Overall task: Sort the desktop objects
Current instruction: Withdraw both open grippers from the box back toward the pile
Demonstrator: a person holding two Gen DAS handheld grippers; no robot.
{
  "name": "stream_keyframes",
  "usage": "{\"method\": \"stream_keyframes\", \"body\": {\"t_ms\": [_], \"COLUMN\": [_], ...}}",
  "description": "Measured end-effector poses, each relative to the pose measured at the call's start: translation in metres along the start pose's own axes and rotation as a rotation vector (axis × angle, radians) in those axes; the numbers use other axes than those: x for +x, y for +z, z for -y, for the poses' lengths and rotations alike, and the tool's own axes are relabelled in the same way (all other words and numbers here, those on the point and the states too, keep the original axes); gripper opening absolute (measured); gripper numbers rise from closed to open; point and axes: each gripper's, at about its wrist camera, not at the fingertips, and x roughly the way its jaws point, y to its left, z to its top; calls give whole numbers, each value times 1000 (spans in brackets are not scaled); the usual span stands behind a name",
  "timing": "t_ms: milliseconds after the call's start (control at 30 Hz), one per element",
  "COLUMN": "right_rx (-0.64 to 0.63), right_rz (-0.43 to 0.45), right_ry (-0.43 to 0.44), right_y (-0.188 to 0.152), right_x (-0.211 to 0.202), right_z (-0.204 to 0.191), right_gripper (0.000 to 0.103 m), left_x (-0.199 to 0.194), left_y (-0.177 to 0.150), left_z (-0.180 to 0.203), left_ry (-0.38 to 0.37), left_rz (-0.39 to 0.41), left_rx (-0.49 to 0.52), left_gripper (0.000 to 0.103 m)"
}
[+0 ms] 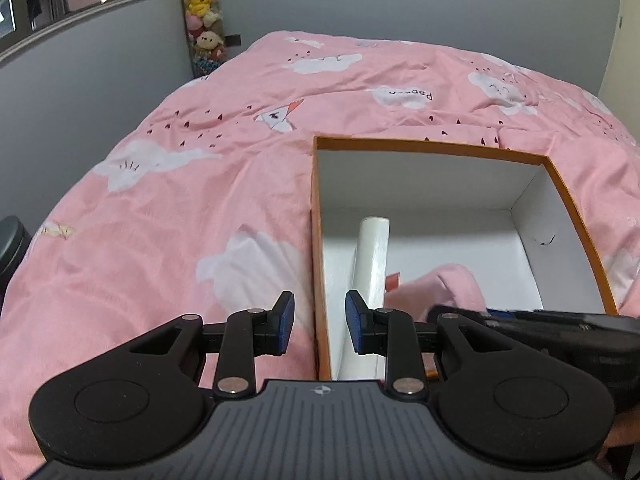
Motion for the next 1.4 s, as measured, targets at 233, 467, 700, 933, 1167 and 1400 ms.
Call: {"method": "stream_keyframes", "body": {"t_ms": [233, 467, 700, 933, 1167, 1400], "right_rx": [-8, -40, -90, -131, -199, -271], "right_rz": [-14, -43, -28, 17, 82, 161], "right_ry": [92, 42, 14, -6, -31, -28], "right_y": [0, -5, -9, -14, -16, -23], "right_x": [9, 17, 8, -10, -34, -75], "right_z": [-18, -22, -31, -35, -44, -46], "right_gripper": [23, 24, 33, 50, 62, 76], "left_x": [3, 5, 3, -3, -22, -47], "left_y": [-11, -15, -16, -19, -22, -32], "left_z": [-6, -5, -9, -13, -17, -5], "left_ry": [-5, -11, 9, 24, 8, -15], "left_rz": [-24, -36, -30, -13, 52, 152], "left_rx": [-22, -31, -48, -80, -118, -55], "left_gripper": [32, 32, 33, 48, 56, 66]}}
